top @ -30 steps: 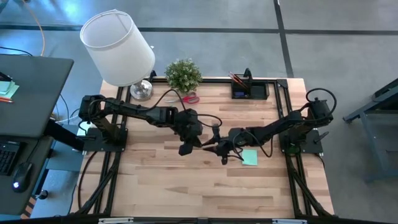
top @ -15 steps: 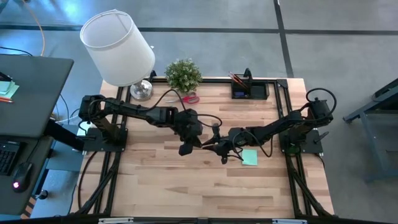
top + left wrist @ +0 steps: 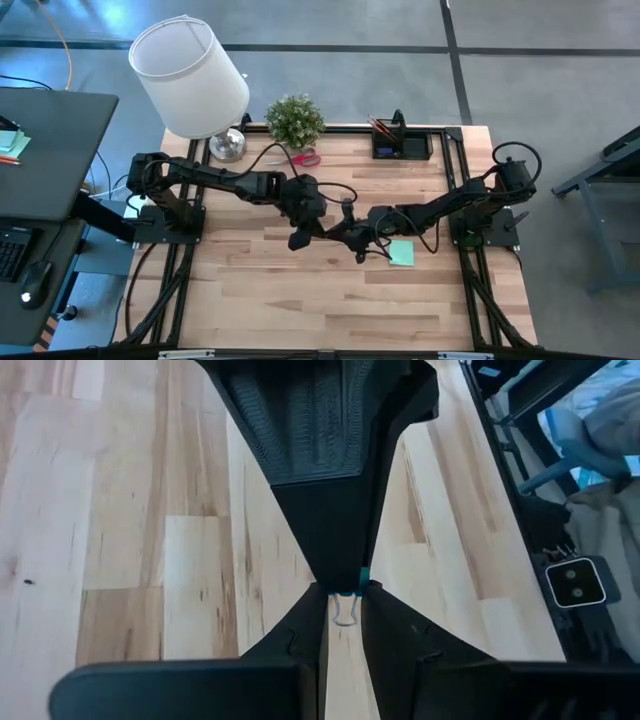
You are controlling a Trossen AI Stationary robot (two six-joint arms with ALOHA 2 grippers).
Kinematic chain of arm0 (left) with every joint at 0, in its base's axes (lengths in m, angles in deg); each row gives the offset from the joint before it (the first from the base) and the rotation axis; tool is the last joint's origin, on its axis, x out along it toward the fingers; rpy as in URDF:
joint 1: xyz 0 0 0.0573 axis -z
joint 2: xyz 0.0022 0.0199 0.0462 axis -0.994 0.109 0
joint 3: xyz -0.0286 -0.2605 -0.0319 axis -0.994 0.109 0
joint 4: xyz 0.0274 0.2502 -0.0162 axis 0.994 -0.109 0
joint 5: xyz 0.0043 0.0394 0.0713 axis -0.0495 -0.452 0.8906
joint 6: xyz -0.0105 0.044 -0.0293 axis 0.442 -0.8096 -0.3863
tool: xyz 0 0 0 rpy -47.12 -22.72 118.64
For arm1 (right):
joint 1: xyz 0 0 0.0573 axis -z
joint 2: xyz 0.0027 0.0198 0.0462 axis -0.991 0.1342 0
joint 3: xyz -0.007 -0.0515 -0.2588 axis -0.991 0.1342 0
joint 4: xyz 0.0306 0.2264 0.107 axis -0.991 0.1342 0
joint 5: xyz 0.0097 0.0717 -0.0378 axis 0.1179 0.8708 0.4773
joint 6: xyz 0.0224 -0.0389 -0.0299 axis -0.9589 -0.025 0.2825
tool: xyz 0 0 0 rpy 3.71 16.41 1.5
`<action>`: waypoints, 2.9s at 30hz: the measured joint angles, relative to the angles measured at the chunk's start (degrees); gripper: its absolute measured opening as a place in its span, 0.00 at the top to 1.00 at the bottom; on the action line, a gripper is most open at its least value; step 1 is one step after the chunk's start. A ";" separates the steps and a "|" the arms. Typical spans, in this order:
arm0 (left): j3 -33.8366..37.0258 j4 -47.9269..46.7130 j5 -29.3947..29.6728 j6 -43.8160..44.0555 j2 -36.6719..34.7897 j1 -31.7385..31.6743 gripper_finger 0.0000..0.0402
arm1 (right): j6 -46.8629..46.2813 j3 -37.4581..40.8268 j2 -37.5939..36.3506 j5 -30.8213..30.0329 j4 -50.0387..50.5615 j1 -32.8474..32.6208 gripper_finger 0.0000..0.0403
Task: Pick and place office supplies into organizer
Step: Put the bottom light blue binder clip in the black desk organizer, then put the light blue binder clip in the black desk organizer
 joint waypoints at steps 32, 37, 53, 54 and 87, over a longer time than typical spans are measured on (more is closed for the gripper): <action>-0.09 5.51 51.30 -10.60 -0.98 0.00 0.91 | -22.50 0.35 -7.78 -23.71 17.61 16.60 1.00; 1.64 11.97 45.68 -16.19 -1.20 -0.38 0.91 | -29.15 0.35 -13.17 -15.76 23.14 28.55 0.99; 13.60 38.14 3.43 -7.53 -5.91 -14.39 0.91 | -35.82 0.35 -14.78 -1.77 35.31 52.27 0.99; 13.58 37.53 2.01 -7.49 -5.92 -14.45 0.91 | -36.15 0.35 -14.54 -1.56 36.33 53.11 0.99; 21.47 31.58 11.99 -9.94 -17.46 -15.94 1.00 | -39.24 7.98 -12.68 7.19 28.64 59.78 0.59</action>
